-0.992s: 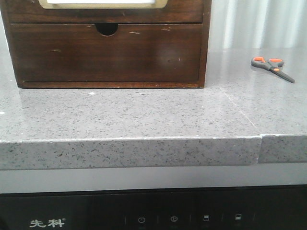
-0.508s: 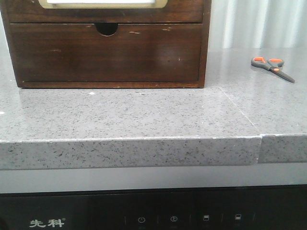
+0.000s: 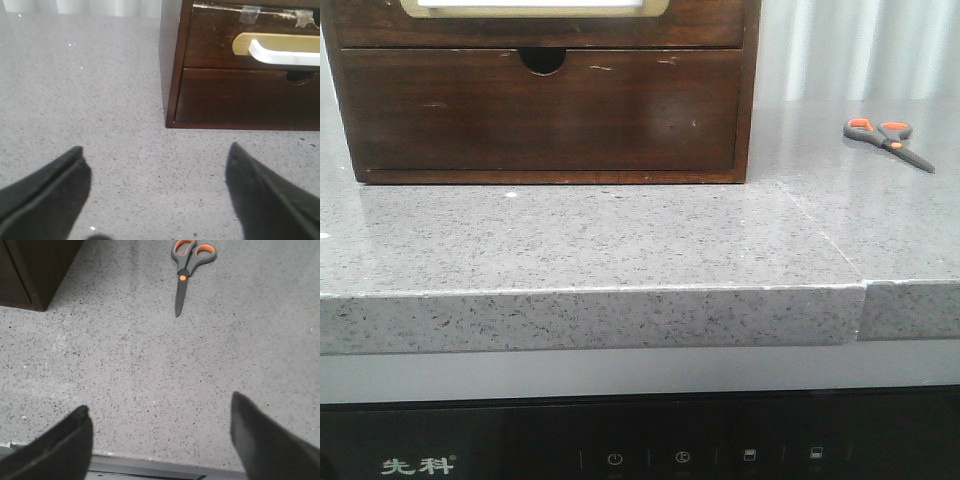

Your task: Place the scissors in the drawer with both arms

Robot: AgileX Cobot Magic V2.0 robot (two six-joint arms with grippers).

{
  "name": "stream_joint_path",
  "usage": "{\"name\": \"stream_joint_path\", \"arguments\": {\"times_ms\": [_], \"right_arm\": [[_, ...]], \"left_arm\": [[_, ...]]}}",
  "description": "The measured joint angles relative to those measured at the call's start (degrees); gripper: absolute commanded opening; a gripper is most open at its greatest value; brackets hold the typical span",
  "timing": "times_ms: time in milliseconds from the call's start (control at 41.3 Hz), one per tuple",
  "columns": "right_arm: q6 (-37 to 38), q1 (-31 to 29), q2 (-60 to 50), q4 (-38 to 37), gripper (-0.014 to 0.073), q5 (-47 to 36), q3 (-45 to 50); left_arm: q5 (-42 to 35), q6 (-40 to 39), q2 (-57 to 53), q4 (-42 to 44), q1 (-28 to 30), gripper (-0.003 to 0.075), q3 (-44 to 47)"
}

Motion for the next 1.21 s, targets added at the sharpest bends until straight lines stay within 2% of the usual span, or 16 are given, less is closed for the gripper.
{"name": "stream_joint_path", "arguments": {"times_ms": [169,290,411,629,823,944,1210], "right_arm": [[0.0,0.0,0.0,0.0,0.0654,0.0,0.0],[0.0,0.0,0.0,0.0,0.0654,0.0,0.0],[0.0,0.0,0.0,0.0,0.0654,0.0,0.0],[0.0,0.0,0.0,0.0,0.0654,0.27,0.0],[0.0,0.0,0.0,0.0,0.0654,0.51,0.0],[0.0,0.0,0.0,0.0,0.0654,0.74,0.0],[0.0,0.0,0.0,0.0,0.0654,0.91,0.0]], "left_arm": [[-0.1,0.0,4.71,-10.63,0.0,0.0617,0.0],[-0.1,3.43,10.23,-23.03,0.0,0.0617,0.0],[1.16,11.7,16.79,-37.38,0.0,0.0617,0.0],[4.01,31.41,27.84,-63.73,0.0,0.0617,0.08],[6.89,43.6,34.18,-82.99,0.0,0.0617,0.08],[8.78,47.61,37.62,-89.03,0.0,0.0617,-0.04],[13.67,48.36,45.06,-90.41,0.0,0.0617,-5.43]]}}
